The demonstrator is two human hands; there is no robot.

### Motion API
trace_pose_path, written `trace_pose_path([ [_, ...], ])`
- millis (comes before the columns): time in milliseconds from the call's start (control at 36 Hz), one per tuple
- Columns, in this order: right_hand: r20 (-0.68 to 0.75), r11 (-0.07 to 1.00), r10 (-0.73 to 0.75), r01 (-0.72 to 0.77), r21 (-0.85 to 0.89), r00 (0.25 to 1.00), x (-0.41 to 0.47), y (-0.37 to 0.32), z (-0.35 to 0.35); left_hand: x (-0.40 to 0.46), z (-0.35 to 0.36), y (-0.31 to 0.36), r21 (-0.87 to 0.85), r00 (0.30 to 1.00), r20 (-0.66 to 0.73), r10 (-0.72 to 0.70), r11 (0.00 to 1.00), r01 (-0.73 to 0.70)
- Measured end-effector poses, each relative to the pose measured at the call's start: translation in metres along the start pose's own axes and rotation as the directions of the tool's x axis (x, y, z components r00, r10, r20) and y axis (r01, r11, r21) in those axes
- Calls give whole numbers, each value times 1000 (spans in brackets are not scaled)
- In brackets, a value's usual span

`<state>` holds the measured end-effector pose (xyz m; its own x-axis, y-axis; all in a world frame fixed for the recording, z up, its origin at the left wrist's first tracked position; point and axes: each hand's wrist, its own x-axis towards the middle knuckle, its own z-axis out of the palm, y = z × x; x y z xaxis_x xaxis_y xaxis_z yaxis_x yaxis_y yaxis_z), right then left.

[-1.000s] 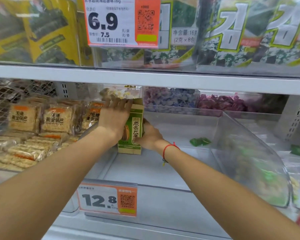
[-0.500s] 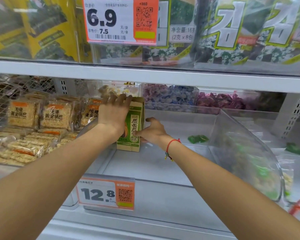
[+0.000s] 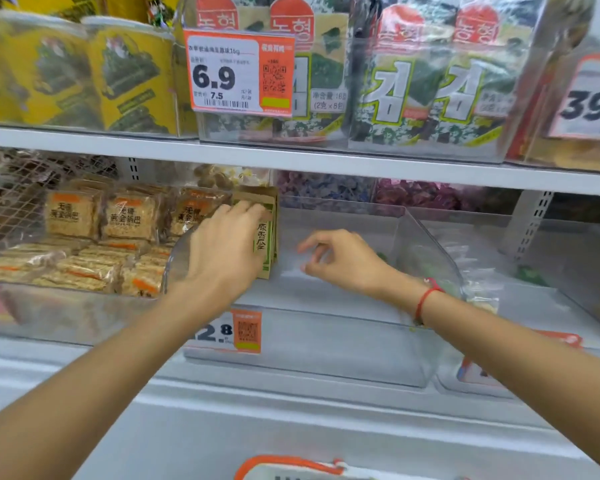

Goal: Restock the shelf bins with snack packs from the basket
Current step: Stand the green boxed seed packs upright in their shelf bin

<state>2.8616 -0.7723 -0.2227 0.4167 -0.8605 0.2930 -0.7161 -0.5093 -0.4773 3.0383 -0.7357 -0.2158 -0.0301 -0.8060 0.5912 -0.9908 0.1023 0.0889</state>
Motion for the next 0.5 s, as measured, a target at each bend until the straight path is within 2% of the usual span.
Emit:
trace_pose_path([
  [139, 36, 974, -102, 107, -201, 994, -91, -12, -23, -63, -35, 31, -227, 997, 52, 52, 973, -39],
  [250, 205, 923, -56, 129, -363, 977, -156, -6, -24, -117, -36, 54, -195, 957, 175, 233, 961, -198],
  [333, 353, 902, 59, 102, -420, 934, -197, 8, -13, -151, -19, 64, -142, 892, 343, 295, 955, -261],
  [389, 433, 884, 146, 79, -460, 889, -219, 21, 0, -167, -5, 69, -100, 823, 481, 303, 951, -292],
  [500, 505, 857, 282, 22, -514, 816, -252, 52, 37, -200, 29, 73, -37, 680, 680, 273, 940, -340],
])
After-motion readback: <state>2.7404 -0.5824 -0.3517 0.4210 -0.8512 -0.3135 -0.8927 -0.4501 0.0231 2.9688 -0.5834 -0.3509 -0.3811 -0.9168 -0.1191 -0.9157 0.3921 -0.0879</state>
